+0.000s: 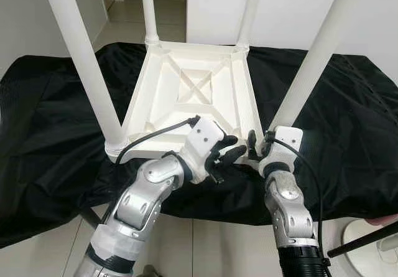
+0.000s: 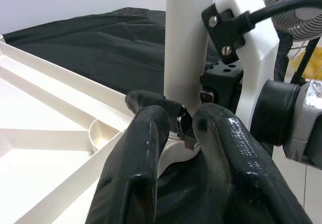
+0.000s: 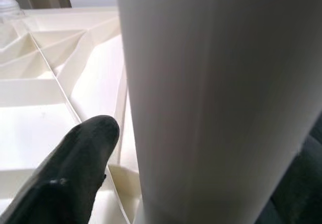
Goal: Building children table
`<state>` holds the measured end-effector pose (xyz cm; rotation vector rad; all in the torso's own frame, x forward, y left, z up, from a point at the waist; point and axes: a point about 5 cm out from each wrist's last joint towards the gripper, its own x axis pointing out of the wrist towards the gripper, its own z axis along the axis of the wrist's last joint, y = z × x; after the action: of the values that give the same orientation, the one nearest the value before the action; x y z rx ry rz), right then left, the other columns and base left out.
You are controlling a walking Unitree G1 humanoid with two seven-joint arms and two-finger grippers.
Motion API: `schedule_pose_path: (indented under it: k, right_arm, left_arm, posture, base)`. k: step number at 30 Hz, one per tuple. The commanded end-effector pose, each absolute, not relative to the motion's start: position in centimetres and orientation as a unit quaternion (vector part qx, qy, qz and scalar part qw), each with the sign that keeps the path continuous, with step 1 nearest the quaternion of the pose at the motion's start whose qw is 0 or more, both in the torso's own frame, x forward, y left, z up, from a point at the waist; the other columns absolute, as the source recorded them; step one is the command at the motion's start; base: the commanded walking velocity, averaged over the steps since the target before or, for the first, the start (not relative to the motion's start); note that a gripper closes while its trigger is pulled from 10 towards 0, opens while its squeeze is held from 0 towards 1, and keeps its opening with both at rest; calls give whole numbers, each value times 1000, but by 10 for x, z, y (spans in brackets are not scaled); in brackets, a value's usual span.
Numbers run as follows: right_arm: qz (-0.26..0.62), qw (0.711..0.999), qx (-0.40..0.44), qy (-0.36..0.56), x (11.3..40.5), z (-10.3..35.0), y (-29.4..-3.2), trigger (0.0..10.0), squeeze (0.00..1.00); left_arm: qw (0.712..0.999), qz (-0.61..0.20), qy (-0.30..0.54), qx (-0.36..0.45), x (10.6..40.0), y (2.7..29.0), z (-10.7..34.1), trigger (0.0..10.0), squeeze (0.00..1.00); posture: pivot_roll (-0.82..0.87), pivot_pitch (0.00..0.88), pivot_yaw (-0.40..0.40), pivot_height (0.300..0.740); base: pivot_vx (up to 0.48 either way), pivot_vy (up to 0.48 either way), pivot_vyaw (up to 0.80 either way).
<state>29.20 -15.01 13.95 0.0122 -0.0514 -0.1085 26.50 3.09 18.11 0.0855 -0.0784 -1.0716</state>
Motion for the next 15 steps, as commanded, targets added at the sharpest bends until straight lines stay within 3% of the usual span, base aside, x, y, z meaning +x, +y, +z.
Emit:
schedule_pose_path:
  k: [1,5,6,10,15]
  right_arm:
    - [-39,998,8,-44,289,144,-152,10000,1000]
    - [-26,998,10,-52,288,146,-164,10000,1000]
    - [-14,999,5,-51,288,146,-169,10000,0]
    - [18,999,0,-51,288,145,-174,10000,0]
    - [162,985,-31,-43,289,143,-176,10000,0]
  left_arm:
    - [867,-494,-42,44,265,30,183,10000,0]
    - [867,-494,-42,44,264,30,182,10000,0]
    - [868,-494,-42,44,264,30,182,10000,0]
    - [867,-494,-41,45,264,31,182,10000,0]
    - [865,-497,-37,61,264,33,178,10000,0]
  posture:
    - [-1,0,-18,740]
    - [-1,0,-20,740]
    - [-2,0,-19,740]
    - [-2,0,-19,740]
    - [-11,0,-11,740]
  base:
    - [0,0,0]
    - [0,0,0]
    - [0,0,0]
    - [0,0,0]
    - [0,0,0]
